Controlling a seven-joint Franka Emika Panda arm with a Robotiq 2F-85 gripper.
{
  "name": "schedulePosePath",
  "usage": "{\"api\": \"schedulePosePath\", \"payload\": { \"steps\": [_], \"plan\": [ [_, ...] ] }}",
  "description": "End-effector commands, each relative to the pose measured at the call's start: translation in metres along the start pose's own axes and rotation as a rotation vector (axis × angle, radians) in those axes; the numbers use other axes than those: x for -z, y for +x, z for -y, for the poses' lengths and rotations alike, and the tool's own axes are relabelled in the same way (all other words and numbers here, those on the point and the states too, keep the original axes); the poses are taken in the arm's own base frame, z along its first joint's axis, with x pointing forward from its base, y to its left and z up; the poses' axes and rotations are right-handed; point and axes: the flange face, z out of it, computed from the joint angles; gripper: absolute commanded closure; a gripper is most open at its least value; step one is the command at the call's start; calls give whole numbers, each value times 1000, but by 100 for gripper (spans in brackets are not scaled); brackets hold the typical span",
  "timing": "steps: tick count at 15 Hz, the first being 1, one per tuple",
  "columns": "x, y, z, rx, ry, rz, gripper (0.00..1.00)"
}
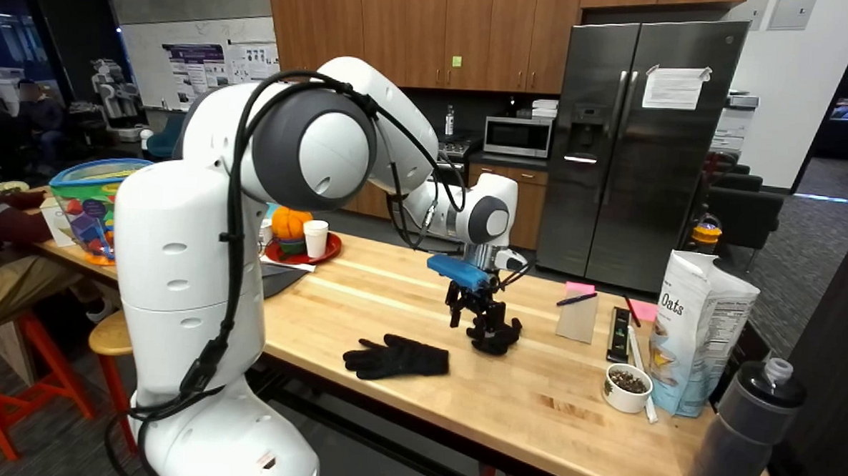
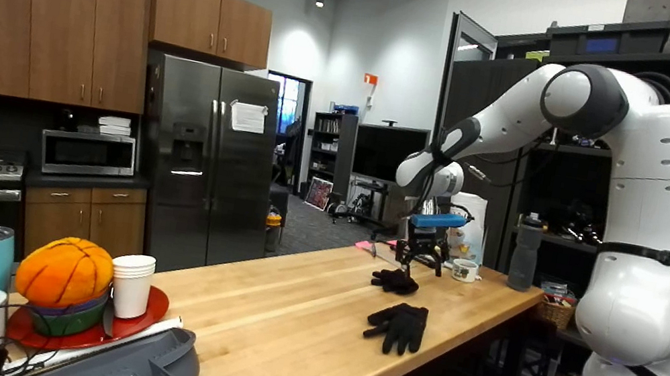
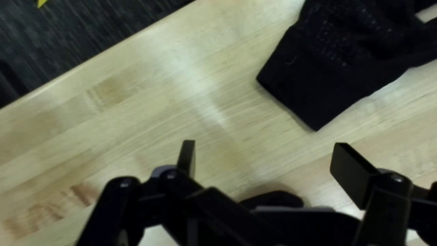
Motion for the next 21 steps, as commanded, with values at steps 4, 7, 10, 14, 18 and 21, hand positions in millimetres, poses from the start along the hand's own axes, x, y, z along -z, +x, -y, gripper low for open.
{"api": "schedulePosePath", "payload": {
  "steps": [4,7,10,14,18,21],
  "plan": [
    [39,-11,15,-185,-111,-219,0],
    [33,-2,23,-216,-113,-306,0],
    [19,4,25,-173,-98,-303,0],
    [0,6,26,-69,-89,-262,0],
    [-9,5,26,56,-93,-226,0],
    [-11,5,24,164,-81,-200,0]
  ]
}}
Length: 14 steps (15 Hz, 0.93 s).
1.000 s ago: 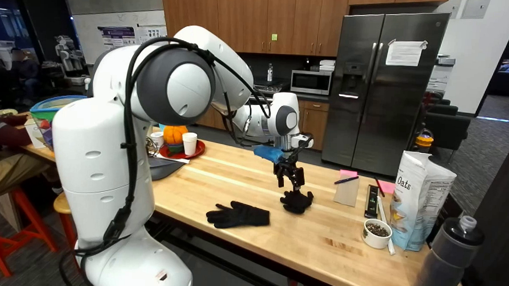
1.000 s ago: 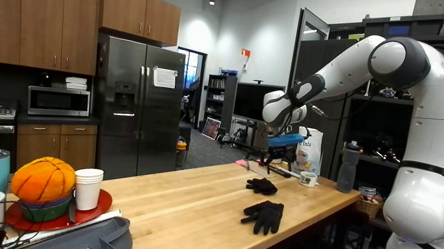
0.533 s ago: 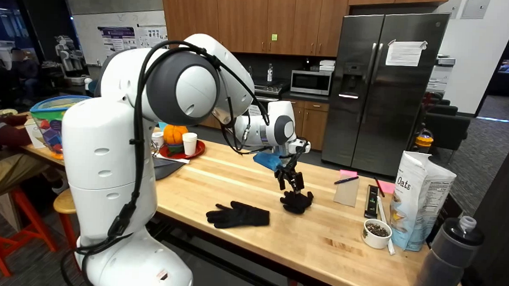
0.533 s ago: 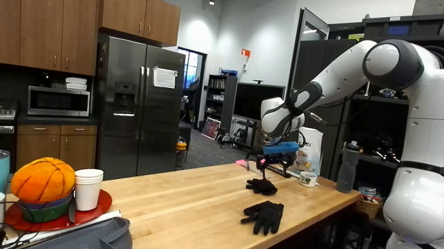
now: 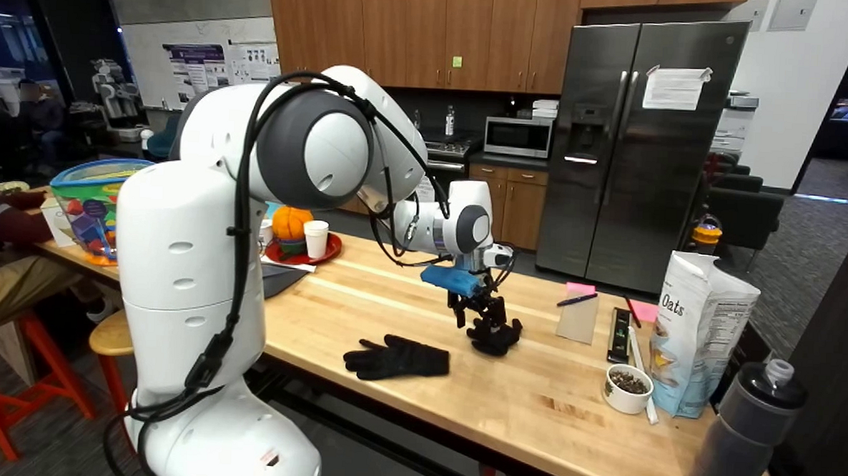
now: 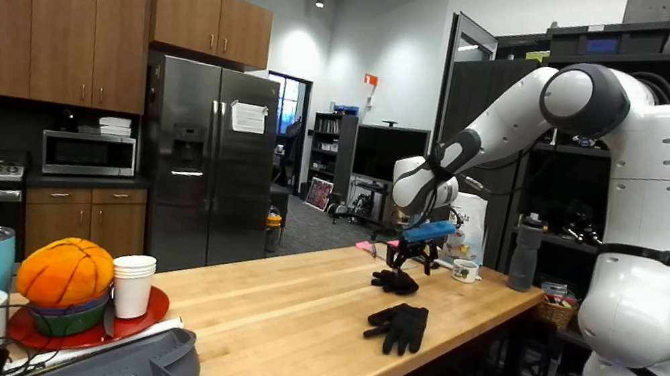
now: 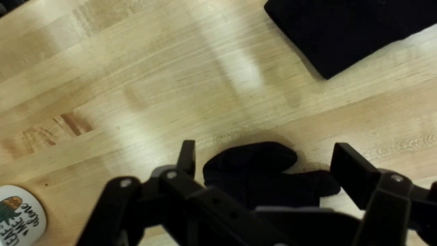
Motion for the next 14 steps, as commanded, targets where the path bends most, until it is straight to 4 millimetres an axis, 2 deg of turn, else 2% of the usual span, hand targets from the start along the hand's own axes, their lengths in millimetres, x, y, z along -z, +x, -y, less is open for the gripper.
{"api": "schedulePosePath", "payload": {
  "steps": [1,4,7,14],
  "plan": [
    [-1,-3,-7,136,35,20,0],
    [-5,-3,-10,228,52,34,0],
    [-10,-1,-17,249,55,52,0],
    [-19,11,-36,149,51,72,0]
  ]
}}
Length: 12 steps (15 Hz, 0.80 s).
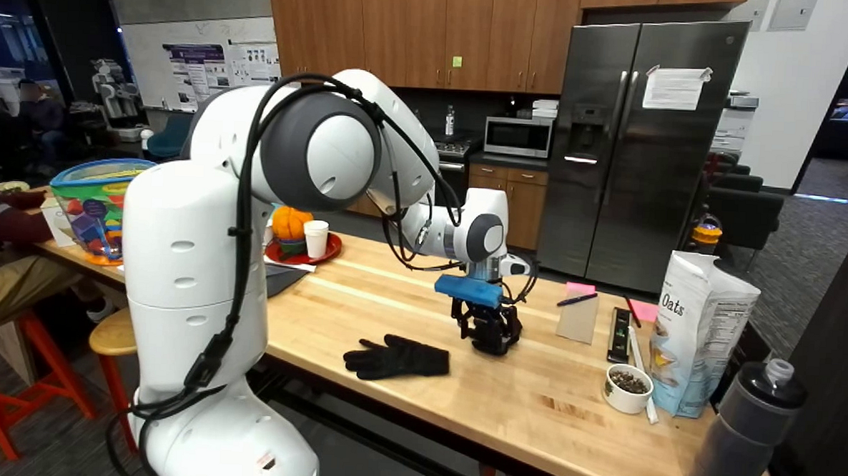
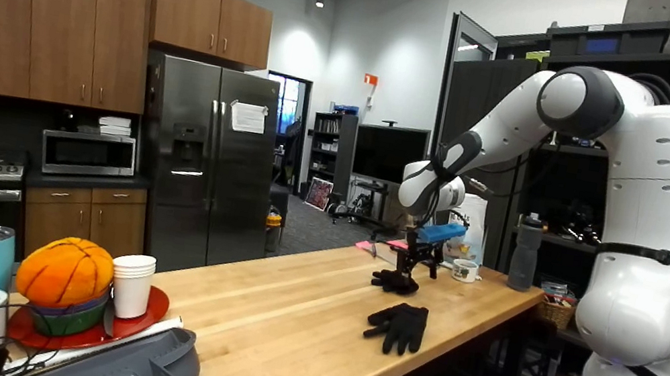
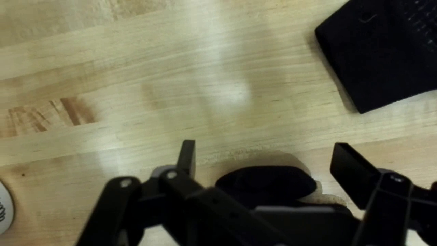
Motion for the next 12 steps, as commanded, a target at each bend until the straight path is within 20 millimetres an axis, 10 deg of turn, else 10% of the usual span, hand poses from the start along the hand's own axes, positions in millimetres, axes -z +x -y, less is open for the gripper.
{"api": "schedulePosePath", "payload": {
  "steps": [1,12],
  "plan": [
    [-3,9,-11,-59,18,22,0],
    [22,39,-15,-116,22,13,0]
  ]
}}
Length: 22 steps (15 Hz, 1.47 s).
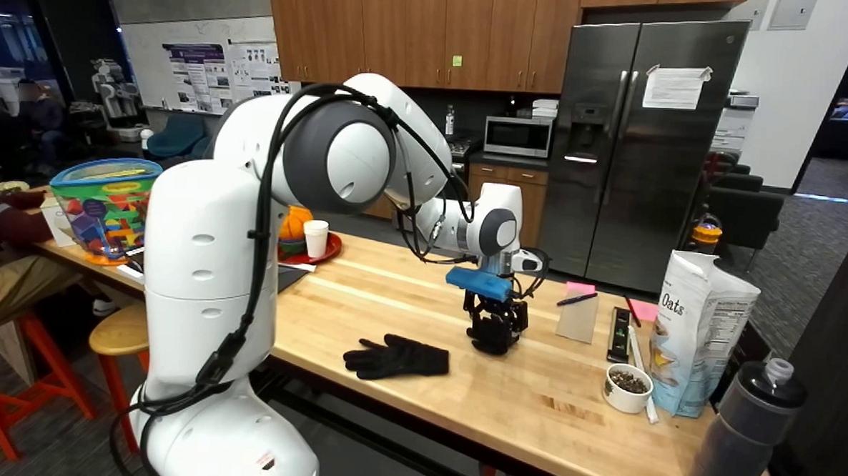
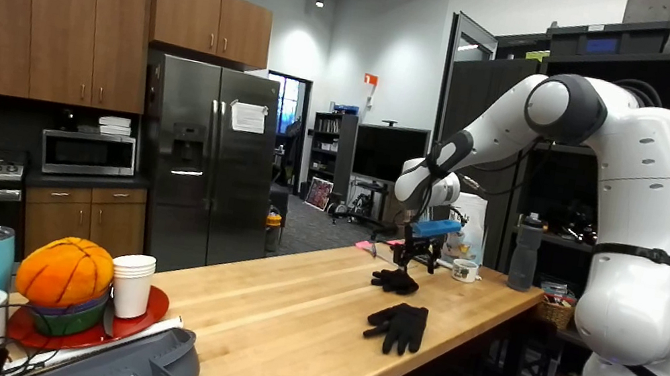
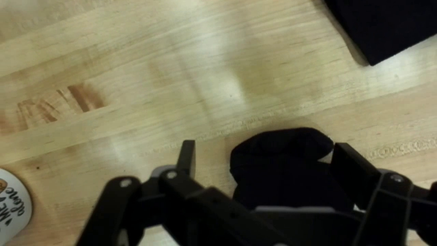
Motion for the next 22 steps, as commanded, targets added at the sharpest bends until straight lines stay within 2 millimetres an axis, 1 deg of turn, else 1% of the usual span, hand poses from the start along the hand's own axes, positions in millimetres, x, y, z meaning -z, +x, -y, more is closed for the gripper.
{"api": "schedulePosePath", "payload": {
  "steps": [1,5,8,11,15,21,22],
  "plan": [
    [17,16,1,-20,1,12,0],
    [24,28,8,-10,-11,31,0],
    [27,35,20,5,-17,39,0],
    [26,39,35,25,-22,47,0],
    [20,41,48,40,-20,57,0],
    [-1,39,44,23,-20,89,0],
    [-3,39,43,18,-19,93,3]
  ]
}}
